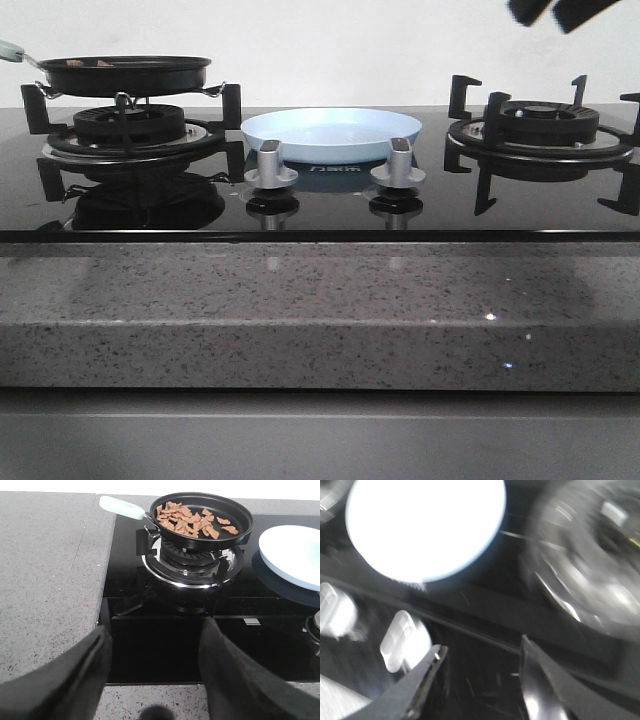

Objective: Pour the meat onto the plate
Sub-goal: 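Reach the right gripper down and grasp the light blue plate's rim, then lift the plate with the right gripper and carry it beside the pan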

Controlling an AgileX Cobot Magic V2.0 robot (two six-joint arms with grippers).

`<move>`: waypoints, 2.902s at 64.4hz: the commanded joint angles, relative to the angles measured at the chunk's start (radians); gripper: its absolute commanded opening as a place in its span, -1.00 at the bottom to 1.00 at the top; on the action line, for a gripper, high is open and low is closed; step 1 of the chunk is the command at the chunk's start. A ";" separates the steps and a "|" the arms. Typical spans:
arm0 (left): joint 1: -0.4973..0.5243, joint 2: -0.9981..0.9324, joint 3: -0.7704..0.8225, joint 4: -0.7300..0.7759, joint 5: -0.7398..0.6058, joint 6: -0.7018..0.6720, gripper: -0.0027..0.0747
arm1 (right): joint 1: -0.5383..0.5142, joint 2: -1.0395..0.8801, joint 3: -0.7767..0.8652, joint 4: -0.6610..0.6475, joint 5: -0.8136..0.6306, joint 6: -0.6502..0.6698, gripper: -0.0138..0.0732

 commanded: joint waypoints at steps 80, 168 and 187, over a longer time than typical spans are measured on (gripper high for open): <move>0.001 0.008 -0.035 -0.006 -0.069 -0.001 0.06 | 0.058 0.606 -0.668 0.019 0.102 -0.015 0.14; 0.001 0.008 -0.035 -0.006 -0.069 -0.001 0.06 | 0.052 0.428 -0.678 0.037 0.131 0.068 -0.95; 0.001 0.008 -0.035 -0.006 -0.072 -0.001 0.06 | 0.075 0.202 -0.340 0.043 0.008 0.015 -0.95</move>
